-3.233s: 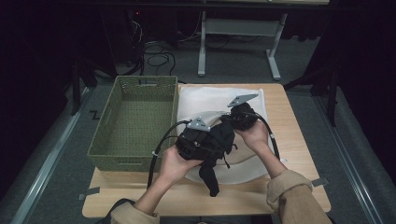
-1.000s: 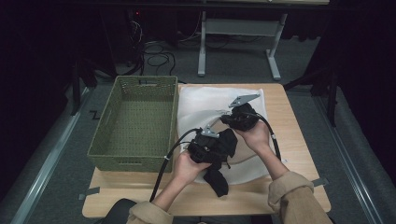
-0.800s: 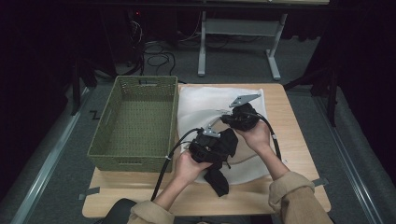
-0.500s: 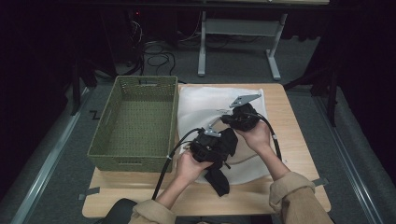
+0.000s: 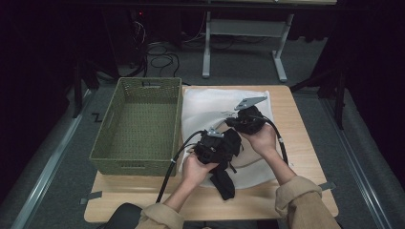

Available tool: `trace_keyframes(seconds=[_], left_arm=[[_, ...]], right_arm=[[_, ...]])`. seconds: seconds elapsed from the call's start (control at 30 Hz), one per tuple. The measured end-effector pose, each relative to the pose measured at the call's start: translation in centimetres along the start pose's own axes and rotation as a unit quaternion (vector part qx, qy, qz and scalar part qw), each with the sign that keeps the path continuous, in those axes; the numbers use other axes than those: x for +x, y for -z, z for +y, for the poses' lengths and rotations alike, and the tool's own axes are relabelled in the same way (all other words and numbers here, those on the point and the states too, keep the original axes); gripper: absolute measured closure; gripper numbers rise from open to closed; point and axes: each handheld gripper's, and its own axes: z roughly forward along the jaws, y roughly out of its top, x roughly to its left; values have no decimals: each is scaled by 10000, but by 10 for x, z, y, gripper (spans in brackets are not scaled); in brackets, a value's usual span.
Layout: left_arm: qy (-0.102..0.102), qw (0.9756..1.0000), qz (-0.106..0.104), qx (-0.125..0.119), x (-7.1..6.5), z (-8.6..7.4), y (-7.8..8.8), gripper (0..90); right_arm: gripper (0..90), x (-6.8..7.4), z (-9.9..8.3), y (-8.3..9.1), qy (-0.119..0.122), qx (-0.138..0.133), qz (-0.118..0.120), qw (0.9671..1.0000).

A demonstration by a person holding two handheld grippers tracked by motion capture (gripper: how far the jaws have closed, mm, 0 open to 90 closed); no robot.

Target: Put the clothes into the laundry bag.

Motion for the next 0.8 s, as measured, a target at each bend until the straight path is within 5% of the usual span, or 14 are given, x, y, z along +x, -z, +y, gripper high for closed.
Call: trace_keyframes(seconds=[0.23,0.63,0.8], left_arm=[[187,9998,62,35,7,-1,-7,499],[92,9990,406,180,6,-3,-29,449],[250,9988,380,166,10,-3,-34,401]], right_arm=[[885,0,-1,1,-29,2,8,10000],[887,4,-1,0,61,-13,19,10000],[887,2,-5,0,-20,18,27,10000]])
